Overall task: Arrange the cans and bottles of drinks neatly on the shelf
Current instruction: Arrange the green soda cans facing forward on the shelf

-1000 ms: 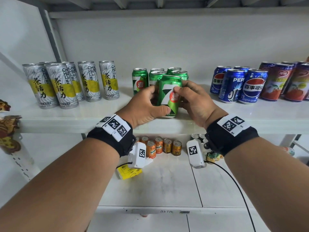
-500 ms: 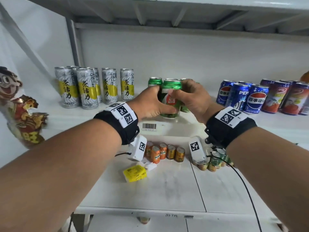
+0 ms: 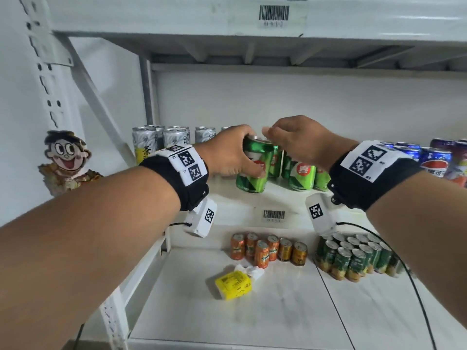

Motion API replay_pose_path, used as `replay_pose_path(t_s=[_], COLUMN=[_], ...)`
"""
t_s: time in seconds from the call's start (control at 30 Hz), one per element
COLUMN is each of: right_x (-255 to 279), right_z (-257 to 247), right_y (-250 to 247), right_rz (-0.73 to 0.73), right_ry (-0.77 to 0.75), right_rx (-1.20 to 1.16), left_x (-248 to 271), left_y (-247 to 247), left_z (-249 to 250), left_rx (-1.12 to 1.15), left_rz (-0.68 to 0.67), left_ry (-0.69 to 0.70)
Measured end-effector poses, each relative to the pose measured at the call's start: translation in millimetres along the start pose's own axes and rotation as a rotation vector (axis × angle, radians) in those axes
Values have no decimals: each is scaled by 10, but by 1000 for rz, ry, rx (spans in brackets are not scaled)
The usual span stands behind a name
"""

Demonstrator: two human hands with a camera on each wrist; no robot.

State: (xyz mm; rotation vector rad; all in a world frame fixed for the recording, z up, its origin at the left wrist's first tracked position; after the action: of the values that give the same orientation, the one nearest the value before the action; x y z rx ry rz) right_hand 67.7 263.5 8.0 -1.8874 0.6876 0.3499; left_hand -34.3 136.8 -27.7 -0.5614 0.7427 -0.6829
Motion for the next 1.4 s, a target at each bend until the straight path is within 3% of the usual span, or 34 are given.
replay_pose_path(t_s=[0.1, 0.3, 0.5, 0.67, 0.77, 0.97, 1.4], right_x=[-213, -667, -937, -879, -776, -570, -484], right_z=[95, 257, 610, 591, 536, 412, 506], right_y=[88, 290, 504, 510, 425, 289, 300], right_rz=[-37, -54, -197, -177, -174, -318, -320], right_ry=[-41, -129, -10, -95, -73, -51, -75], right_rx=[232, 432, 607, 530, 383, 381, 306], left_x=[-225, -612, -764, -718, -705, -849, -1359], left_y=[-23, -47, -160, -204, -227, -102, 455], left_z=[-110, -351, -392, -351, -310, -240, -390], left_rx=[-119, -208, -188, -179, -202, -204, -361], left_rz=[31, 60, 101, 139, 129, 97, -92], left_ry=[-22, -96, -129, -119, -108, -103, -118])
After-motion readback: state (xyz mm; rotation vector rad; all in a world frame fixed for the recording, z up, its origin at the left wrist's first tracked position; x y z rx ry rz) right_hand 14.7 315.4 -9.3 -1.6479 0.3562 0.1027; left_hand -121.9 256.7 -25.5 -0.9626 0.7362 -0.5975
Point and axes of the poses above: each hand's wrist, its own x-axis away from the middle knuckle, its own y-axis out of the palm, z = x × y, the point moved 7 cm from there along -x, towards the middle knuckle, and after that the axes turned 3 degrees about z, right-handed, at the moved point
